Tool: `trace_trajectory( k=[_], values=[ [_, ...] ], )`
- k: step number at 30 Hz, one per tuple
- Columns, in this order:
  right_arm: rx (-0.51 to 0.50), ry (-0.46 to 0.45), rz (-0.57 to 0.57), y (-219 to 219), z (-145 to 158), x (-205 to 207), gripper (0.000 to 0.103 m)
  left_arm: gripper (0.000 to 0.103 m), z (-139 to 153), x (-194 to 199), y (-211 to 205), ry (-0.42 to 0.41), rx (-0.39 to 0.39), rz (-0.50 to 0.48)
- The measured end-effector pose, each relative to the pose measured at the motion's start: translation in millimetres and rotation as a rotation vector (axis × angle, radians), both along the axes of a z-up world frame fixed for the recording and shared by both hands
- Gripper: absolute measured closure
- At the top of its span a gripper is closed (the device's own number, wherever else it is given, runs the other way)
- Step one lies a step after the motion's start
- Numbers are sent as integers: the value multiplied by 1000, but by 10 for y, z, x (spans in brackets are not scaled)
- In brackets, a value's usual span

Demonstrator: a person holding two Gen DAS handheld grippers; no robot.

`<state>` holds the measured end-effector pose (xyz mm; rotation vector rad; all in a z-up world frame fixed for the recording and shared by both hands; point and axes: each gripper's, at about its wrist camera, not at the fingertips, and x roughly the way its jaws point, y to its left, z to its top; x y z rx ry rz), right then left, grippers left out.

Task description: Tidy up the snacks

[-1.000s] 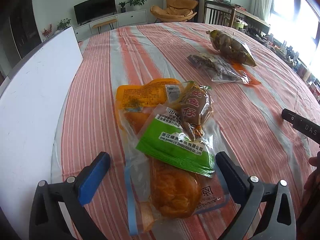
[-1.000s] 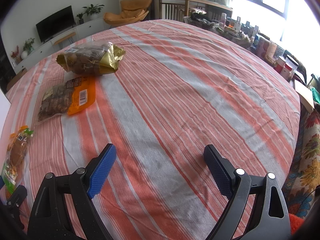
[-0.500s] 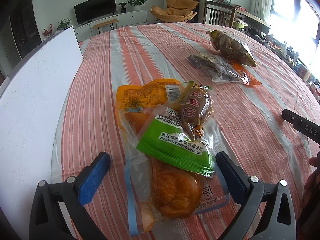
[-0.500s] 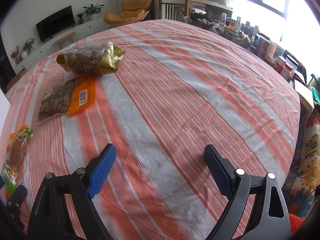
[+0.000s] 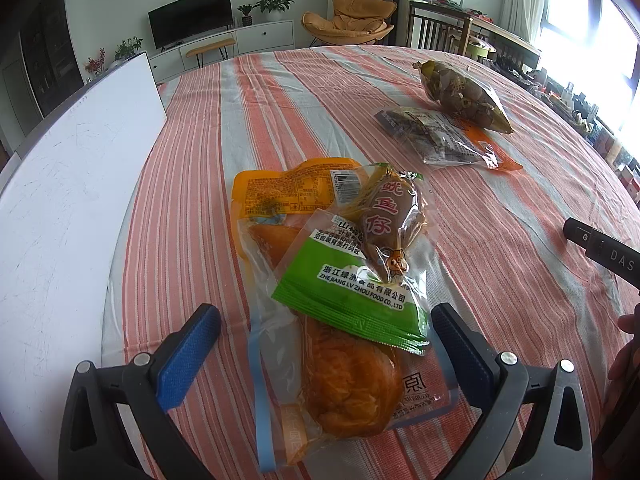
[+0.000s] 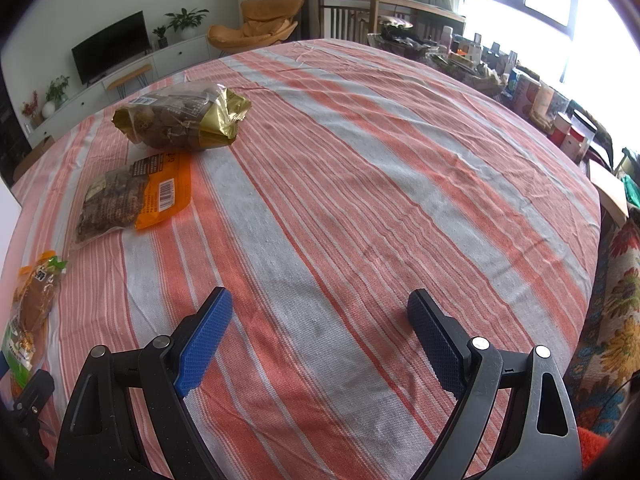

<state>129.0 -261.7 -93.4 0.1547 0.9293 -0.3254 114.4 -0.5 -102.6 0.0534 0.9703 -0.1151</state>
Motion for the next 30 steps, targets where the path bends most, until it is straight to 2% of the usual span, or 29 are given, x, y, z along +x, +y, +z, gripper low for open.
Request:
trace_trajectory(
  k=[13,15,18,20,23,25,26,28,30],
  values=[
    [17,-12,16,-2,0,1,11,0,0,-1,1,0,0,0],
    [111,-65,55,-45,44,-27,12,0,1,-3,5,0,0,0],
    [344,-210,154,-97,213,-115,13,0,1,-1,0,-1,0,1],
    [504,-249,236,-32,296,-77,12,0,1,-1,2,-1,0,1],
    [694,-167,338,192,304,196,12,0,2,-2,3,-1,0,1],
    [799,-45,386,406,228,445,14,0,2,-1,1,-1,-1,1],
    [842,44,396,531,165,590,14,0,3,-2,3,-1,-1,1],
    [893,161,407,730,71,781,15,0,3,-1,1,-1,-1,1],
    [854,272,445,1002,-1,976,18,0,3,-2,3,-1,-1,1]
  ],
)
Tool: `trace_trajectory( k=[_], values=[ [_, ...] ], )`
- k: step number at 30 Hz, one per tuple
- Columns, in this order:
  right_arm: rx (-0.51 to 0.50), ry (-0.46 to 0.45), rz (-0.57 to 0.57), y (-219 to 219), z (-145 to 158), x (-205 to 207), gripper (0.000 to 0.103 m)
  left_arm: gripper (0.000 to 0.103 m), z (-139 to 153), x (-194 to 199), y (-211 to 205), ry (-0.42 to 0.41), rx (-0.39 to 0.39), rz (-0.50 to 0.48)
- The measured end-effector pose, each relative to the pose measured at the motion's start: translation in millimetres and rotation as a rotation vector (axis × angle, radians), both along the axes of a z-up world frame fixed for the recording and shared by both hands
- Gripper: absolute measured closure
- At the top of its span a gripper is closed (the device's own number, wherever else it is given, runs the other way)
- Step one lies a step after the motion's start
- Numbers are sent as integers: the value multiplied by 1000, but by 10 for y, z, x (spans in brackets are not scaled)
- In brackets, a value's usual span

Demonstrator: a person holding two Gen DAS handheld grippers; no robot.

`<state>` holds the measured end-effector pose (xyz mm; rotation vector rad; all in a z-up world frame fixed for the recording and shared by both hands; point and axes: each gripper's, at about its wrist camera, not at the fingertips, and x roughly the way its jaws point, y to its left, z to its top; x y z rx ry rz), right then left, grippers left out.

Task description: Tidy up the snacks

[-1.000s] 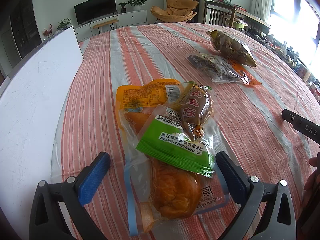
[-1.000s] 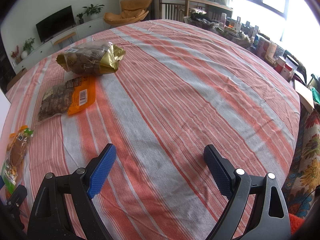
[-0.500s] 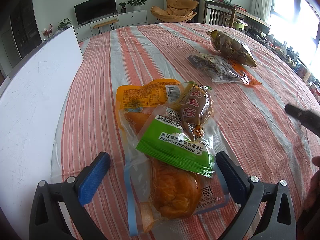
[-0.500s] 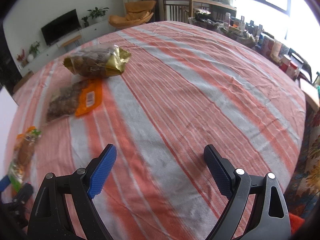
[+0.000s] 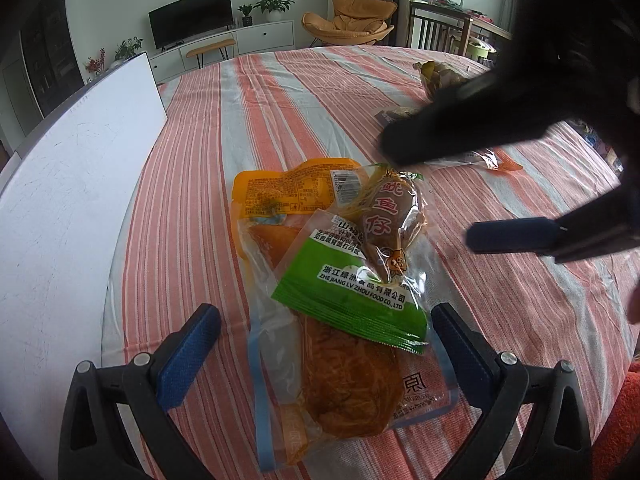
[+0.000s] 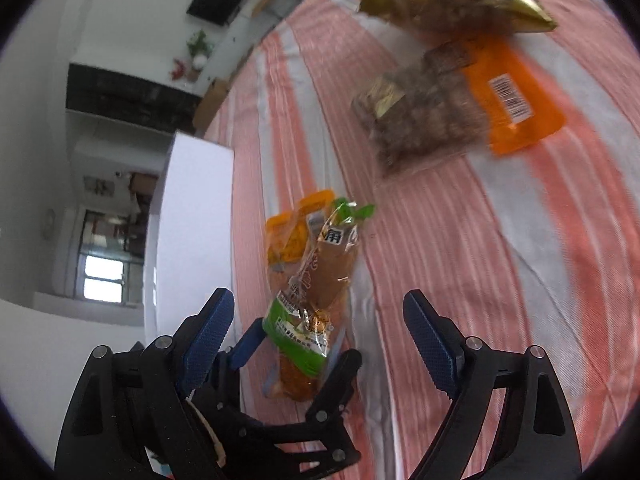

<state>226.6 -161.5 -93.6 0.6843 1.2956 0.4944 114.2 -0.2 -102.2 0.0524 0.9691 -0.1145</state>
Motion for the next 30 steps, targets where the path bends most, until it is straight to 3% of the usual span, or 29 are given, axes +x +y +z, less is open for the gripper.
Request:
trace_trajectory(
  k=[3,5,9,14,15,16,20,21,22,24,27,30],
  values=[
    [-111,20,43,287,-33,173,36,0,1,-4,9,0,0,0],
    [-169,27,71,445,-38,285,63,0,-18,17,-45,-1,1,0],
    [-249,-34,113,615,5,340,70,0,-16,13,-39,-1,1,-1],
    [-231,-78,46,149,126,207,77,0,-13,11,-35,-1,1,-1],
    [-250,-83,58,37,144,159,87,0,-13,11,-34,-1,1,-1],
    [-272,-82,69,-68,150,100,89,0,-12,11,-32,-1,1,-1],
    [-344,-41,-6,-765,37,-158,87,0,-16,9,-31,-2,1,0],
    [-361,-50,-52,-928,33,-249,80,0,-16,10,-30,-2,1,0],
    [-367,-64,-102,-1070,17,-317,67,0,-18,9,-33,-2,1,0],
    [-334,-126,-214,-1300,-8,-501,60,0,-21,10,-33,-2,1,0],
    [-350,-222,-293,-1340,-18,-713,57,0,-19,12,-33,-2,2,0],
    [-406,-285,-308,-1210,8,-832,43,0,-19,13,-33,-2,1,0]
  ],
)
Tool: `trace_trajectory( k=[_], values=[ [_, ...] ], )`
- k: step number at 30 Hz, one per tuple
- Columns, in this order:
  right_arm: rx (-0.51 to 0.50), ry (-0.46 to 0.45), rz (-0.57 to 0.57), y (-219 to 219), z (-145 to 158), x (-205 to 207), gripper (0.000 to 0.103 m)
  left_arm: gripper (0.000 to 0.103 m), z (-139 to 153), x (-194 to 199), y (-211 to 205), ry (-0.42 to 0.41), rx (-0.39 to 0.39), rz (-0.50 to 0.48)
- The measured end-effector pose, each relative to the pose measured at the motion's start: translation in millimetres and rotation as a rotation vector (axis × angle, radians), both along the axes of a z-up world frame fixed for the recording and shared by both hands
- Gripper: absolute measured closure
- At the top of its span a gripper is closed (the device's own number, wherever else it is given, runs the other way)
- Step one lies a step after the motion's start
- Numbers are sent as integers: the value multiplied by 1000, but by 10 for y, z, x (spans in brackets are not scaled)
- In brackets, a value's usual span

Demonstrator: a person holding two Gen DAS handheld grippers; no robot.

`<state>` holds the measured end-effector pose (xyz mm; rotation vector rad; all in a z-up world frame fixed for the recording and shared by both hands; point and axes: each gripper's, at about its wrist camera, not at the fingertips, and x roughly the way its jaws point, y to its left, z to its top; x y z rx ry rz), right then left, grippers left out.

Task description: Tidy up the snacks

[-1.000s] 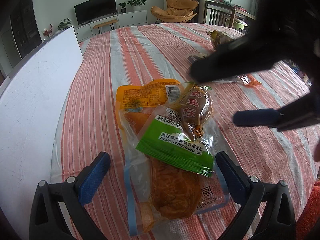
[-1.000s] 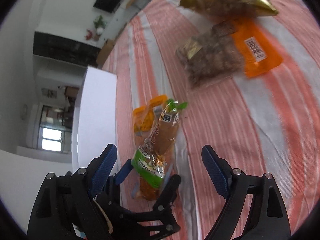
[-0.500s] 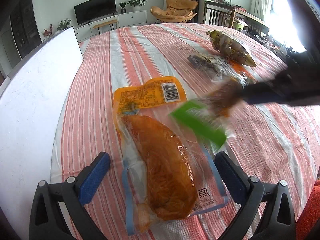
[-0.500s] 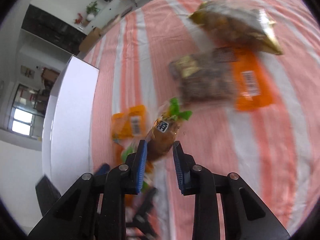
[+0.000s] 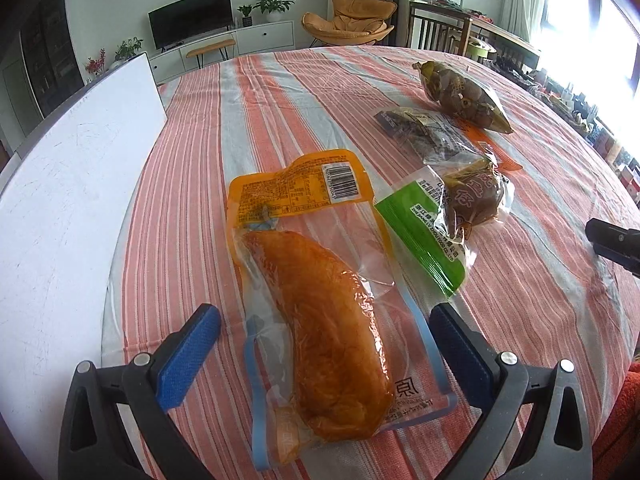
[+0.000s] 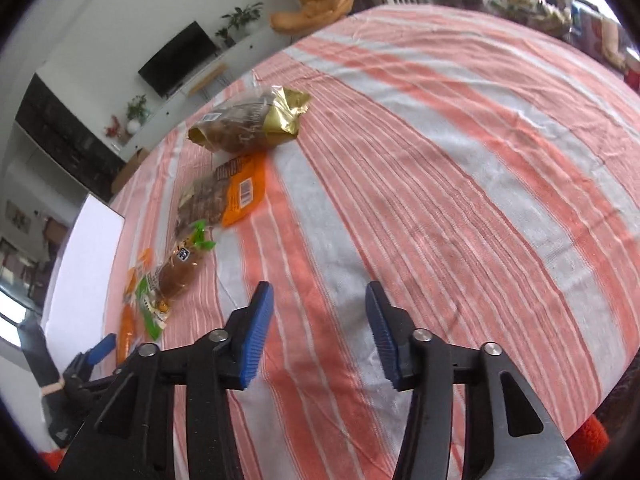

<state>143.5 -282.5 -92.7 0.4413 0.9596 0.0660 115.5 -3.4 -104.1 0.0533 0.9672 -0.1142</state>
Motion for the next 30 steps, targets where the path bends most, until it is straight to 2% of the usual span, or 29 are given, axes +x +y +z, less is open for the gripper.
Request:
trace_trajectory(
  k=[1,3,6,21,23,24,27,28,30],
  values=[
    [-37,3,10,28,28,-63,34,0,0,0,-1,0,0,0],
    [-101,6,39,82,39,-55,31,0,1,0,-1,0,0,0],
    [-157,10,51,107,40,-119,30,0,1,1,-1,0,0,0],
    [-306,47,96,331,-3,-63,22,0,1,3,0,0,1,0],
    [-264,52,89,283,13,-57,22,0,0,2,1,0,0,0],
    [-198,50,67,212,28,-55,22,0,0,2,0,0,0,0],
    [145,54,-12,-6,24,2,22,0,1,3,-1,0,0,0],
    [197,74,-11,11,21,71,22,0,1,3,-1,0,0,0],
    [216,102,31,205,83,284,22,0,-1,2,0,0,0,0]
  ],
)
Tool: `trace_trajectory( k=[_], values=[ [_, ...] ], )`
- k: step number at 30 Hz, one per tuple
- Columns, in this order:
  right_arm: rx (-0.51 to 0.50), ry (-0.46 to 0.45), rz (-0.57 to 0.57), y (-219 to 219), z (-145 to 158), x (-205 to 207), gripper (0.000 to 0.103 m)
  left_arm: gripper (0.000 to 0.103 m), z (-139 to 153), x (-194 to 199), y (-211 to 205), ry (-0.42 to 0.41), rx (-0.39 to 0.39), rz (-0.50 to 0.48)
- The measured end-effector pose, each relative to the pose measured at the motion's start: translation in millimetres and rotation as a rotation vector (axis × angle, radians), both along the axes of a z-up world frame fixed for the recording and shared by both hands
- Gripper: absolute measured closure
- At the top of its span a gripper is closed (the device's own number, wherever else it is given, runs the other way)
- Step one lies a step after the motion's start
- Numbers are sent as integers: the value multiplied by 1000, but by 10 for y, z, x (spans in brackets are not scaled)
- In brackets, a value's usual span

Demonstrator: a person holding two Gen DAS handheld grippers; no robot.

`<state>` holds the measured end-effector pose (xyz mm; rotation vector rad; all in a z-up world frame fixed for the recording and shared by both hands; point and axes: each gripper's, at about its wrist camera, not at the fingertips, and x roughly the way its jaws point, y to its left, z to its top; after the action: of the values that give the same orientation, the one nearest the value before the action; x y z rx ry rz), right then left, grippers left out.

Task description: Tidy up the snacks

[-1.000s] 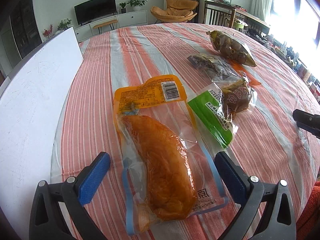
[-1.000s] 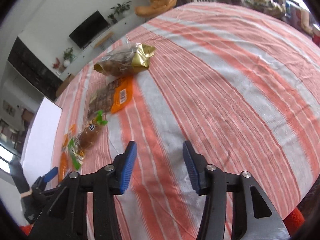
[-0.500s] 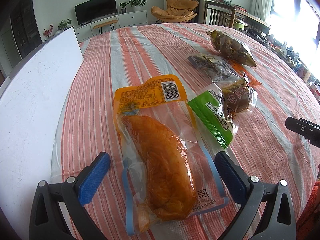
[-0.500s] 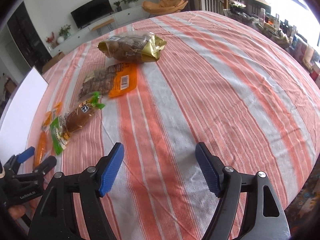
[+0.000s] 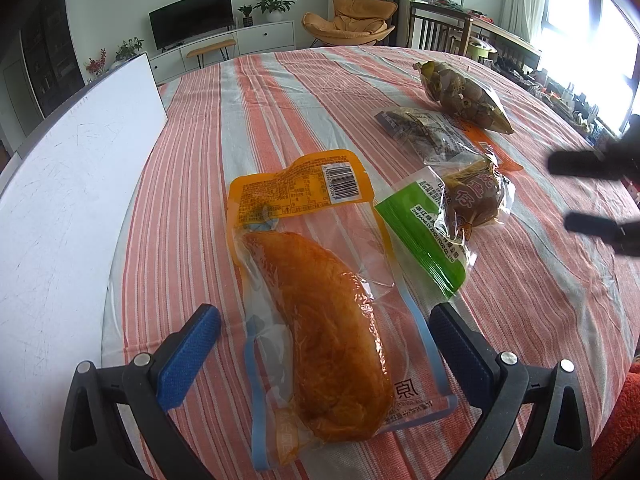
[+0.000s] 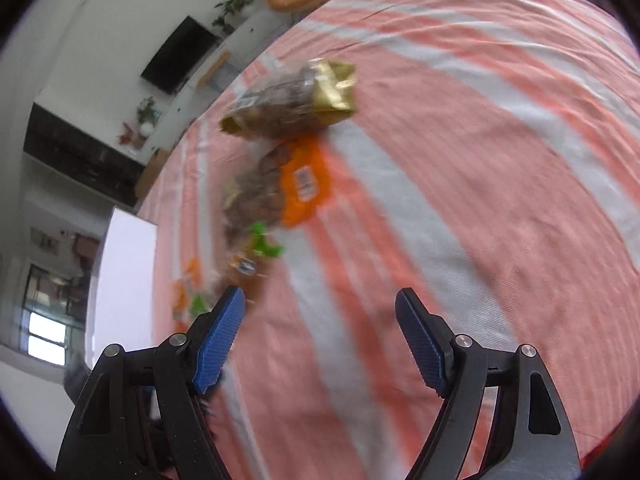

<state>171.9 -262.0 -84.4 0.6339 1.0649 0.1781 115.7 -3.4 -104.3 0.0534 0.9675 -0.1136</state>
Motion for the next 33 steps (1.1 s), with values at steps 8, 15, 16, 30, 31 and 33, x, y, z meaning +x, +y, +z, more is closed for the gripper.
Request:
trace_trajectory(
  k=[8,15,16,30,31,33],
  values=[
    [-355,49,160,1146,-12,765,25,0,0,-3,3,0,-2,-2],
    [-438,33,283,832,33,299,26,0,12,-1,15,0,-2,0],
    [-445,26,264,722,84,247,25,0,11,-1,15,0,-2,0],
    [-201,68,71,61,129,-248,22,29,64,-63,82,73,0,1],
    [-213,70,73,173,81,-218,22,32,92,-84,75,59,14,-9],
    [-288,68,79,368,5,-149,23,48,118,-95,143,69,-15,-13]
  ],
)
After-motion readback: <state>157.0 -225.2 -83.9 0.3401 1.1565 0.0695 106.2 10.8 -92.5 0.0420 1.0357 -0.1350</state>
